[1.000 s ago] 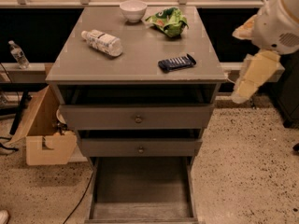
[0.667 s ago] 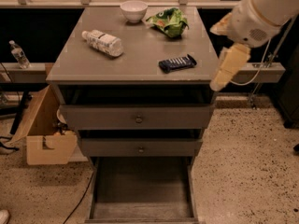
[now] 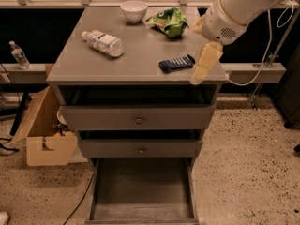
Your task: Place rxbar blueberry into bottom drawer
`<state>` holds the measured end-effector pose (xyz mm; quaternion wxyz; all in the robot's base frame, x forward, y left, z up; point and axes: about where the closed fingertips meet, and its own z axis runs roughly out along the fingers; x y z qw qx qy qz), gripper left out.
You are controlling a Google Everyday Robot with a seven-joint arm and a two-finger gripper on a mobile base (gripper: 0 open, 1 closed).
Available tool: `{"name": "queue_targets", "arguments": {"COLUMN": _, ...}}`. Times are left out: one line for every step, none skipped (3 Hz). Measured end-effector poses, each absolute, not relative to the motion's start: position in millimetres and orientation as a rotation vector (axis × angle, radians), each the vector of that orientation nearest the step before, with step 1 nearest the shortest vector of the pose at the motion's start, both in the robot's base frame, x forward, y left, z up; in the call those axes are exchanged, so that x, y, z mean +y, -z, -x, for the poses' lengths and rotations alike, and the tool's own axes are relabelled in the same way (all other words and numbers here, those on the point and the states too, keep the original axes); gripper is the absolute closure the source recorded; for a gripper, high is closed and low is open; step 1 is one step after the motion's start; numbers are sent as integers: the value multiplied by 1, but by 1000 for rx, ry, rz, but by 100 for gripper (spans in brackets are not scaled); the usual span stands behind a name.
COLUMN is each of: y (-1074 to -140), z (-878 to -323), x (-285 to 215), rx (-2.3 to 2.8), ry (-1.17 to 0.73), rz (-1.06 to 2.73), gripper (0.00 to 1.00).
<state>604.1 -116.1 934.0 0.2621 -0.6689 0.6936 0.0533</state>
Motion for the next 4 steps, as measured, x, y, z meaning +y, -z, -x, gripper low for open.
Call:
{"name": "queue_targets", "arguments": {"y": -915, "z": -629, "x": -115, "rx": 1895, "ry": -115, "rz": 1857, "gripper": 0}}
{"name": "queue_targets", "arguments": {"y": -889, "z": -662, "x": -115, "rx": 1924, "ry": -70, "rz": 1920, "gripper": 0}}
{"name": "queue_targets", "arguments": {"y": -870, "z": -691, "x": -115, "rx": 1946, "ry": -42, "rz": 1949, "gripper": 0}}
{"name": "queue_targets", "arguments": {"y": -856, "z": -712, "x": -114, "rx": 1953, "ry": -58, "rz": 1949, "gripper": 0}}
